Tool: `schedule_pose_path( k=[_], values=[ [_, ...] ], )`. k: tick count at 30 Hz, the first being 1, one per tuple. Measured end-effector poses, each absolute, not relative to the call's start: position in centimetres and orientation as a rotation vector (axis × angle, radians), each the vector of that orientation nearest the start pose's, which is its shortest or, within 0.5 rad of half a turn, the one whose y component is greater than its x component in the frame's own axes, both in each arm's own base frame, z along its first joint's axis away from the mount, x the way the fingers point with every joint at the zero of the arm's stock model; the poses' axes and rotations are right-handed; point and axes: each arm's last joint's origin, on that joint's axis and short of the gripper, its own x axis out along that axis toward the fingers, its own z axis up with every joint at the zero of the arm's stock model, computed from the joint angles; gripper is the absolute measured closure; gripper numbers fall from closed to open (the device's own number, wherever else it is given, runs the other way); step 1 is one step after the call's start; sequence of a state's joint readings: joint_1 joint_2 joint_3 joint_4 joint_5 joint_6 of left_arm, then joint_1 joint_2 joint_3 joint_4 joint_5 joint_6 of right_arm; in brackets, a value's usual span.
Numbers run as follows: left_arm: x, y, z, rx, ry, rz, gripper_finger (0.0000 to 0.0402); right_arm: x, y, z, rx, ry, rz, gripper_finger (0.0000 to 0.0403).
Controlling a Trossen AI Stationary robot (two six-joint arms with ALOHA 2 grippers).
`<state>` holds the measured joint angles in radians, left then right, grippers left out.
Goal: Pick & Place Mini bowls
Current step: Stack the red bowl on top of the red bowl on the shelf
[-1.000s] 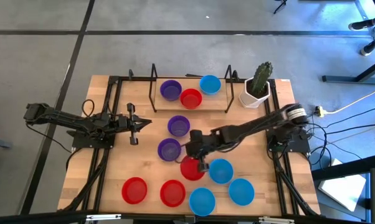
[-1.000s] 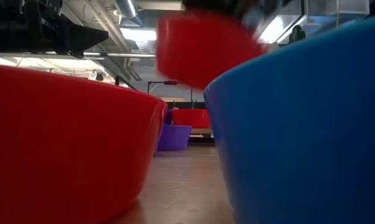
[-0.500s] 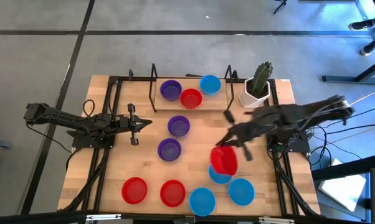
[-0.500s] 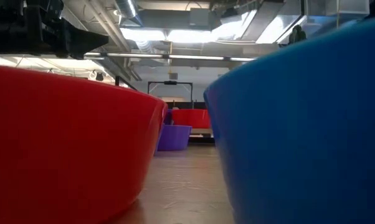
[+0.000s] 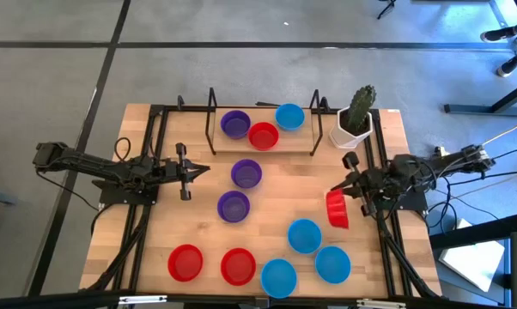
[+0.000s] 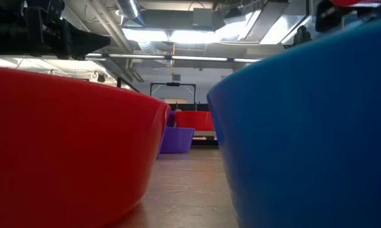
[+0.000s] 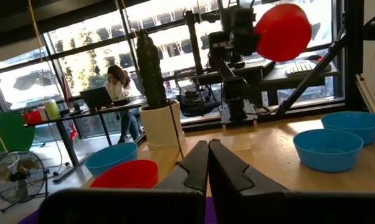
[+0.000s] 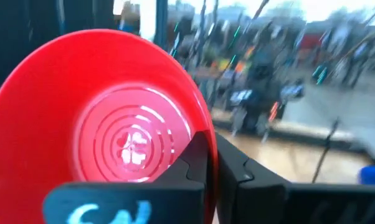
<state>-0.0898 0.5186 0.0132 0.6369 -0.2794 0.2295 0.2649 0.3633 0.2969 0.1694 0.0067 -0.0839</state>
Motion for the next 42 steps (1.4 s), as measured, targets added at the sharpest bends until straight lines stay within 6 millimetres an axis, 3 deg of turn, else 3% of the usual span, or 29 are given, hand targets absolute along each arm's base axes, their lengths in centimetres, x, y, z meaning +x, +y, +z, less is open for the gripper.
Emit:
schedule_pose_path(
  k=[4,14,42],
  values=[
    [12.9,-0.4,18.1,0.201,-0.107,0.203,0.0396,10.8,2.8,23.2,-0.085,-0.170,0.208,0.0394],
    [12.9,-0.4,18.1,0.221,-0.105,0.205,0.0392,10.6,2.7,22.4,-0.060,-0.109,0.201,0.0394],
    [12.9,-0.4,18.1,0.224,-0.105,0.204,0.0399,10.6,2.8,22.0,-0.057,-0.068,0.227,0.0393]
  ],
)
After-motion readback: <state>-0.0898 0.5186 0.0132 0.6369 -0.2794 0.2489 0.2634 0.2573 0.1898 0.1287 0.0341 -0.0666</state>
